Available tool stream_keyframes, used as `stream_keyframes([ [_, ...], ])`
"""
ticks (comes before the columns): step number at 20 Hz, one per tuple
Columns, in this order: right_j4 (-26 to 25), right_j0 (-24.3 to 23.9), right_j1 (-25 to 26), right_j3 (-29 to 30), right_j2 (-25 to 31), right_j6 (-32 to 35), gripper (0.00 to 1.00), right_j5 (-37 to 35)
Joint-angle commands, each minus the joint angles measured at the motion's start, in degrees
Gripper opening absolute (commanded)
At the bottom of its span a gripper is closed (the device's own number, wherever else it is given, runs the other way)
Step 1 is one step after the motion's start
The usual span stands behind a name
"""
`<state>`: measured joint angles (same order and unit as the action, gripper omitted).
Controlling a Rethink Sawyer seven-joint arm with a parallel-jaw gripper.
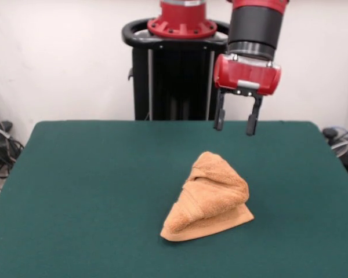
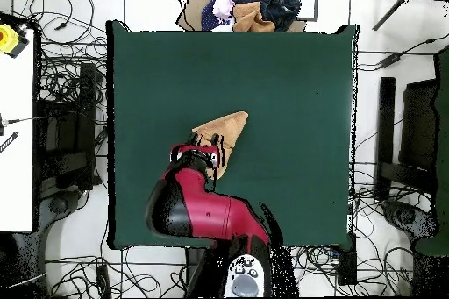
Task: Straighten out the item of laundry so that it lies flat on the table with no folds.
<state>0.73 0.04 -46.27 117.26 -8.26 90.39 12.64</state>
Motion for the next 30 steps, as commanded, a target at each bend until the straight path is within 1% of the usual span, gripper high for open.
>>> stream_keyframes([
  [1, 3.5, 0.9, 5.0, 1.9, -1.1, 14.7, 1.0, 4.7],
  [4, 3.8, 1.2, 7.1, 1.7, -1.2, 15.4, 1.0, 8.1],
  [8, 3.6, 0.6, 9.1, 0.6, -0.7, 14.9, 1.0, 10.3],
  [13, 4.3, 1.2, 11.3, 0.0, -1.1, 14.3, 1.0, 14.1],
  [19, 3.6, 0.7, 12.8, -1.1, -2.0, 12.8, 1.0, 20.0],
  [27, 3.3, -0.4, 13.9, -2.0, -1.4, 11.9, 1.0, 21.4],
  [30, 3.8, 0.1, 14.5, -1.9, -1.8, 12.3, 1.0, 22.7],
])
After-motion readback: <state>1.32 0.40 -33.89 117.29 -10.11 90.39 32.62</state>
